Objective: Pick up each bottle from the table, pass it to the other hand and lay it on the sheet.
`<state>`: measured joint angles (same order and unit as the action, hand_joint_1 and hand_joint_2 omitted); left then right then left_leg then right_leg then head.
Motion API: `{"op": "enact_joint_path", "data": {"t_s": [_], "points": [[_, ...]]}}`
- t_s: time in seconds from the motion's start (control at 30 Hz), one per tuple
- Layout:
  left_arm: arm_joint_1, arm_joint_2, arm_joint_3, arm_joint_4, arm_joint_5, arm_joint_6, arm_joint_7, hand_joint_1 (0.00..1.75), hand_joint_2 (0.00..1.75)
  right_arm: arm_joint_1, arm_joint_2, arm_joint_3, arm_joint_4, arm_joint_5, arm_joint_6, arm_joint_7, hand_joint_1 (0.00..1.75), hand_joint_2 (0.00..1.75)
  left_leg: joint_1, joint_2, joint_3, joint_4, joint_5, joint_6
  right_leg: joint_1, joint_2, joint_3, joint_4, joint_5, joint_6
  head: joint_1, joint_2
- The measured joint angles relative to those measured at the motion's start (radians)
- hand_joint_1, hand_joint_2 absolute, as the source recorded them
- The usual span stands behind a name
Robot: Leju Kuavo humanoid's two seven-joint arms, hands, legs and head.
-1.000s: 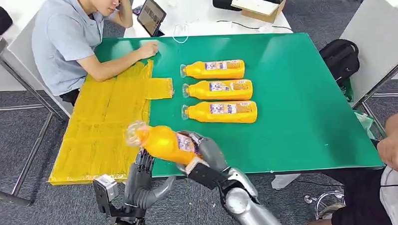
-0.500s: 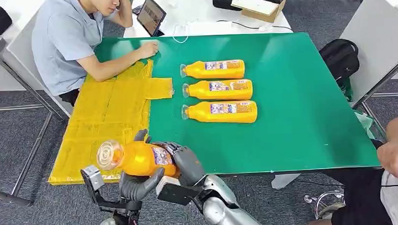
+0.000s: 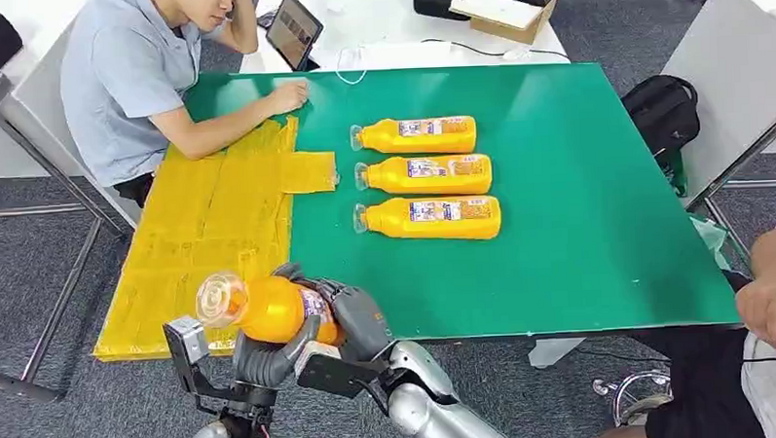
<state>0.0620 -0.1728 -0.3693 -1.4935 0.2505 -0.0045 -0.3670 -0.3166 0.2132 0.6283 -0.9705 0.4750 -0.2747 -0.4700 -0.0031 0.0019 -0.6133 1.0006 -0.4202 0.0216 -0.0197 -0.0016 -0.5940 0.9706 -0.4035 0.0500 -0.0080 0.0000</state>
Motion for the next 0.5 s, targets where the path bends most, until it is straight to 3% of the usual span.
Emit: {"op": "enact_joint_path", "data": {"t_s": [0.03, 0.17, 0.2, 0.5], "points": [[0.0, 0.0, 0.003, 0.0, 0.011, -0.007, -0.002, 1.75, 1.75, -0.002, 0.0, 0.004, 0.002, -0.004, 0.0, -0.002, 0.0, 1.75, 0.0, 0.0, 0.0, 0.0, 0.0, 0.0, 0.0, 0.0, 0.0, 0.0, 0.0, 0.0, 0.0, 0.0], [-0.006, 0.002, 0.01, 0.0, 0.064, -0.042, -0.009, 1.75, 1.75, -0.006, 0.005, 0.01, 0.008, -0.02, 0.002, -0.028, 0.0, 1.75, 0.0, 0.0, 0.0, 0.0, 0.0, 0.0, 0.0, 0.0, 0.0, 0.0, 0.0, 0.0, 0.0, 0.0], [-0.007, 0.002, 0.012, 0.0, 0.083, -0.052, -0.008, 1.75, 1.75, -0.006, 0.005, 0.01, 0.009, -0.024, 0.0, -0.036, 0.0, 0.0, 0.0, 0.0, 0.0, 0.0, 0.0, 0.0, 0.0, 0.0, 0.0, 0.0, 0.0, 0.0, 0.0, 0.0], [-0.013, -0.01, 0.043, -0.005, 0.289, -0.079, 0.029, 1.75, 1.75, 0.021, 0.004, 0.009, -0.03, -0.092, -0.024, -0.11, 0.0, 0.0, 0.0, 0.0, 0.0, 0.0, 0.0, 0.0, 0.0, 0.0, -0.001, 0.0, 0.0, 0.0, 0.0, 0.0]]}}
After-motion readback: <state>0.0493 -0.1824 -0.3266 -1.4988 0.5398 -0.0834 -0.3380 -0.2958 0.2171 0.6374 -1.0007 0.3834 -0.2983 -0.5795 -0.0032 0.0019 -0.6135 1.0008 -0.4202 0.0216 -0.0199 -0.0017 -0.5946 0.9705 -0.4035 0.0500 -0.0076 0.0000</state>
